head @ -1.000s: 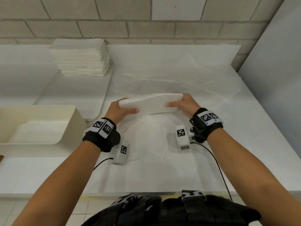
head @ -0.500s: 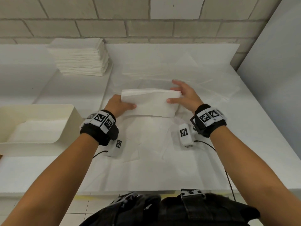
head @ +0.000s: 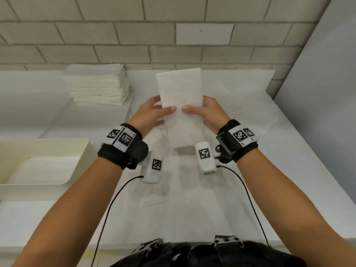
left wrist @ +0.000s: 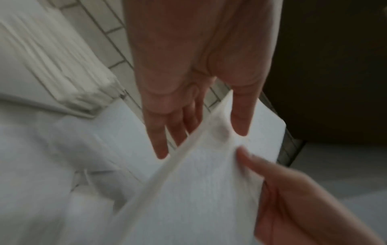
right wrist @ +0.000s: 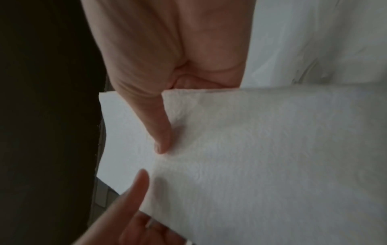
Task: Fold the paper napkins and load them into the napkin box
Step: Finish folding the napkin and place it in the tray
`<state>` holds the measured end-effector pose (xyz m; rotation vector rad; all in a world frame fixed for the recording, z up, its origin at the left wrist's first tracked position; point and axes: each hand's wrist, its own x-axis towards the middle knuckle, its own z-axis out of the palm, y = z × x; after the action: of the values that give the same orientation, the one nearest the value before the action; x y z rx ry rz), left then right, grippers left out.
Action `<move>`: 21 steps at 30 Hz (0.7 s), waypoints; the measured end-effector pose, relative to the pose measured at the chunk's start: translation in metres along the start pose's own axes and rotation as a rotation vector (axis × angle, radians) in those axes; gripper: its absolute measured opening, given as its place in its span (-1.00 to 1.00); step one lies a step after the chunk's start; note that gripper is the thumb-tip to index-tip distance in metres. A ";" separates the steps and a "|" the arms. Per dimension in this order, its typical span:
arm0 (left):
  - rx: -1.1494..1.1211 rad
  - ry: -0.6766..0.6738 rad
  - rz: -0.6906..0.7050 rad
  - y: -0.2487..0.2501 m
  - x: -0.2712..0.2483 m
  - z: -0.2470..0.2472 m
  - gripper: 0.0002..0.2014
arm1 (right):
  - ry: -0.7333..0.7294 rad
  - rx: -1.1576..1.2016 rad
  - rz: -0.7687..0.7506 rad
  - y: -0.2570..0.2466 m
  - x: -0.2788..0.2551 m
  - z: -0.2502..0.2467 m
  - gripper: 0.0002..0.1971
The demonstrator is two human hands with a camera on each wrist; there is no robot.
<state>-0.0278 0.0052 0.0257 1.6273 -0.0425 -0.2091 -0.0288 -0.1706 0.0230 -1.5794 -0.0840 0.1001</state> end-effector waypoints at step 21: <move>0.095 0.076 0.023 -0.060 0.001 0.039 -0.55 | 0.095 -0.195 0.137 0.058 -0.009 0.008 -0.61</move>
<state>-0.0387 -0.0294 -0.0361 1.7275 -0.0131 -0.1286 -0.0397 -0.1641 -0.0352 -1.7813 0.0920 0.1270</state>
